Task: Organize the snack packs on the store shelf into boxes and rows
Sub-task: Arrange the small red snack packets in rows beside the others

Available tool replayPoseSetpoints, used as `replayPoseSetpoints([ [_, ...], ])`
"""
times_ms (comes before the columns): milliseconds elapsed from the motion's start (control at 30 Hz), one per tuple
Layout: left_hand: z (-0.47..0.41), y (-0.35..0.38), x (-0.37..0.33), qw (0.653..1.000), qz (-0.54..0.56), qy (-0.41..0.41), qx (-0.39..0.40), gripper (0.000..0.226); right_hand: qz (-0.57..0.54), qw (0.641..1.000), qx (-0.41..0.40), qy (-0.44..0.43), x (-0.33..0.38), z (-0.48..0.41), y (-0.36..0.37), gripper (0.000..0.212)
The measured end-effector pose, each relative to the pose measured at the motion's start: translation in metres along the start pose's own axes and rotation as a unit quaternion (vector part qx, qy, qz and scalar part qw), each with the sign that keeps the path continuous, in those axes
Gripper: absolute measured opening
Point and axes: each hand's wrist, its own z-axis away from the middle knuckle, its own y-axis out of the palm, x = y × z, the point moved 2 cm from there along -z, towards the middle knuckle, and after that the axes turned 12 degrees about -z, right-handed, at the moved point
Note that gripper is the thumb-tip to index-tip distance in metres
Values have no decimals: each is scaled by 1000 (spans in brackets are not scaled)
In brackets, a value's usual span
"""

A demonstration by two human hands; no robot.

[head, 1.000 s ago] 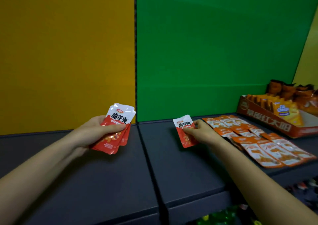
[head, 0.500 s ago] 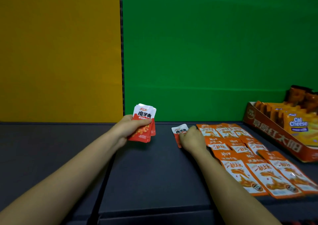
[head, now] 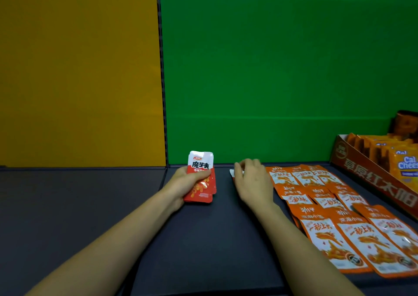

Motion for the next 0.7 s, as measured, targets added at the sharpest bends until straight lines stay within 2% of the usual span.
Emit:
replayPoseSetpoints([
  [67, 0, 3, 1, 999, 34, 4, 14, 10, -170, 983, 58, 22, 13, 5, 2, 38],
  [133, 1, 6, 2, 999, 43, 19, 16, 12, -280, 952, 116, 45, 21, 8, 11, 35],
  [300, 4, 7, 5, 999, 3, 41, 28, 32, -348, 924, 135, 82, 17, 4, 24, 19],
  [433, 2, 5, 1, 996, 53, 16, 75, 25, -408, 898, 125, 109, 10, 0, 22, 20],
  [533, -1, -2, -1, 997, 69, -2, 46, 12, -450, 875, 107, 140, 5, -8, 19, 20],
  [600, -3, -10, -2, 999, 40, 3, 0, 7, -427, 891, 56, 143, -3, -19, 15, 20],
  [700, -6, -22, -1, 998, 27, 1, -48, 6, -268, 955, 13, 129, -16, -28, 11, 17],
])
